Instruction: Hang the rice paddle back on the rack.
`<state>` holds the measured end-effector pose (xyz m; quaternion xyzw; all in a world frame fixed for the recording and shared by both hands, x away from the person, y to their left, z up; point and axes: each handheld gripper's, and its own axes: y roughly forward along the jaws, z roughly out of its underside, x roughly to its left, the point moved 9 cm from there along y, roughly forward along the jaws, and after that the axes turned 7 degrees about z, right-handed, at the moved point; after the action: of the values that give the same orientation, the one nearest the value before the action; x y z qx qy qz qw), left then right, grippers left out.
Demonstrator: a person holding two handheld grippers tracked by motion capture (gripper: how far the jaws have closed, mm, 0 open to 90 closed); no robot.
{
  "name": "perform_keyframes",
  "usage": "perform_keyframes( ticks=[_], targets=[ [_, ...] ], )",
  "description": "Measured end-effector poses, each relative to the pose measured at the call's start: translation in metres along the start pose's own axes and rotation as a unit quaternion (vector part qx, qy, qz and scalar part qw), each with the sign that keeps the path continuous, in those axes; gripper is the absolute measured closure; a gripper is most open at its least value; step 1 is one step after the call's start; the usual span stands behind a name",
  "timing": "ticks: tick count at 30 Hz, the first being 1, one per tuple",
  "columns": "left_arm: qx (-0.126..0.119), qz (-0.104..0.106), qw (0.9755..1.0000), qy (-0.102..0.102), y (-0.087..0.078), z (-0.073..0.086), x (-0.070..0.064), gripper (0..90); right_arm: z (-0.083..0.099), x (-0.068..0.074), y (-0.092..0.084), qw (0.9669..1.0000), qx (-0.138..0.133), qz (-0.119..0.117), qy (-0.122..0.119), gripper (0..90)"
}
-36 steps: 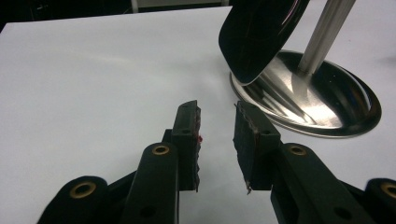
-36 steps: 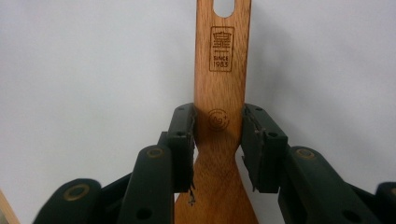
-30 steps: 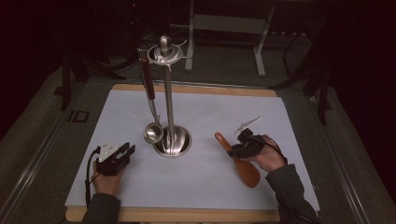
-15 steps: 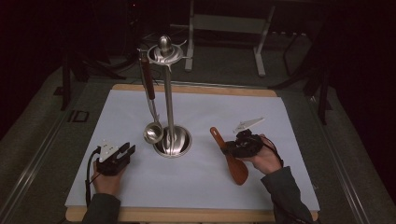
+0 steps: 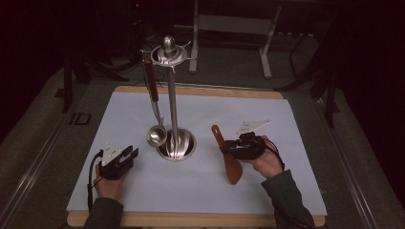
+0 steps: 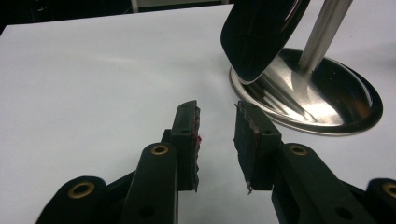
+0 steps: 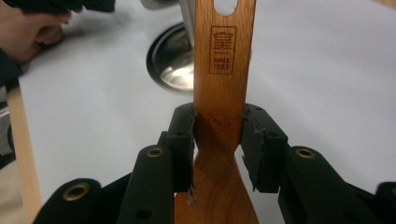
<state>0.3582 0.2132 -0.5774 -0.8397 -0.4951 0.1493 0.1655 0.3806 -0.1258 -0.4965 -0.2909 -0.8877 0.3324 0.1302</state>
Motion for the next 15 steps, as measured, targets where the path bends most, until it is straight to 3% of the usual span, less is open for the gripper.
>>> perform_keyframes(
  ticks=[15],
  targets=[
    [0.000,0.000,1.0000,0.000,0.000,0.000,0.000,70.1,-0.022,0.012,0.001,0.9988,-0.046,-0.009,-0.012,66.3]
  ],
)
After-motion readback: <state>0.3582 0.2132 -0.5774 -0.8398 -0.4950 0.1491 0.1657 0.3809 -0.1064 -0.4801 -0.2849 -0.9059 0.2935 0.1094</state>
